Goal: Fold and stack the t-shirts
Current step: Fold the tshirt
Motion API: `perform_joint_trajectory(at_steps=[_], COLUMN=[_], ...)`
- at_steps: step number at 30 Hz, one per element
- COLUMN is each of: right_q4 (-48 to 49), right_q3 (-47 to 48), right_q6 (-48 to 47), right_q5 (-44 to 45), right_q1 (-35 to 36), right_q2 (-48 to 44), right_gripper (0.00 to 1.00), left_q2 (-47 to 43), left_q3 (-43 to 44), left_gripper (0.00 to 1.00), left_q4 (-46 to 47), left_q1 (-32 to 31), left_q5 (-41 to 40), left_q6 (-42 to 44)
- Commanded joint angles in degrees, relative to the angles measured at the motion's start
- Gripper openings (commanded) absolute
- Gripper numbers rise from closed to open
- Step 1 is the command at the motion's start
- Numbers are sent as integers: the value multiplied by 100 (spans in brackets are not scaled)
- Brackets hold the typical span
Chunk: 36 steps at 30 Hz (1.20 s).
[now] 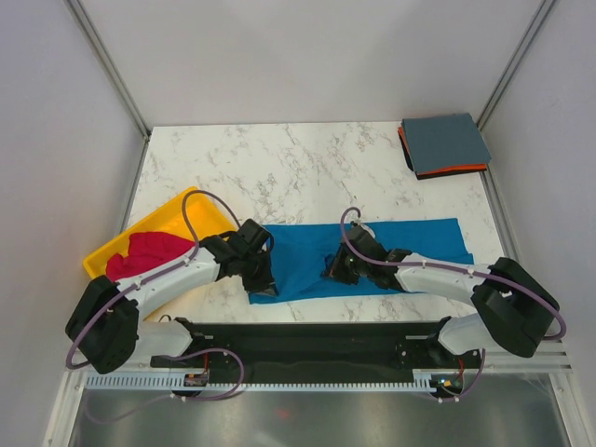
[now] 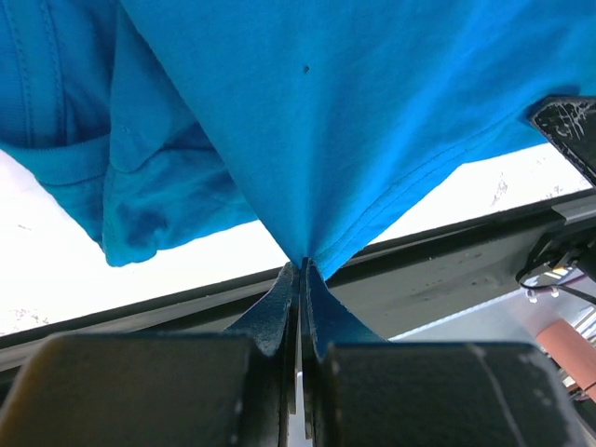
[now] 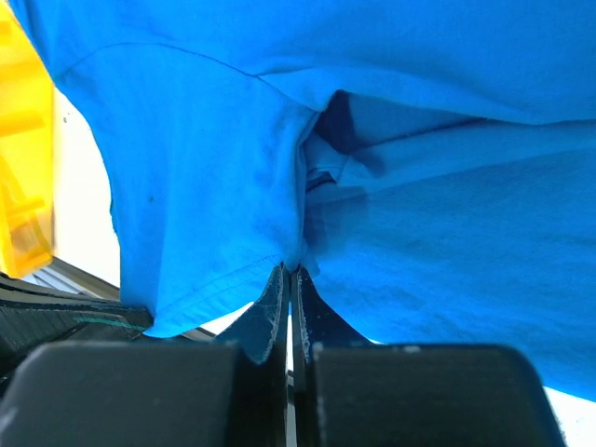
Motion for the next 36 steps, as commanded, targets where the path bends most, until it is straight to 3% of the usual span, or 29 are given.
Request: perform_joint_trajectory(at_steps=[1,8,14,20,22,26,28,31,36], right_q4=[72,-34,-130,-183,-183,-157,-104,-61,-43], right_q3=[33,33,235,226,209,270,270,209,139], right_q6=[-208,-480,-771,-815,-806,-824,-850,-911,-1035], right_q5=[-63,-54,-204,-230,-266,-467,-520,-521,-459], right_q1=[-16,-25,-25,-34,-25,-34,-25,-25,-25], right_q2=[122,175,201,219,201,280,324,307,272], right_gripper=[1,3,12,0,0,2,9,17,21], left_q2=[168,195,265,353,336,222,99,2,-42], left_q3=[-45,-194,-203,-159,-151,-89,-89,-150,-265], left_gripper=[2,2,2,2,4,29,38,42,45], left_q4=[166,192,219,245,237,175,131,140,210], left_q1=[-58,-66,-66,-66,-66,-66,-75,-110,-251], left_q5=[-125,-195,-257,-274,-274,-362,-388,-354,-327], left_q6=[-201,-193,-158,-96,-61,114,237,291,247])
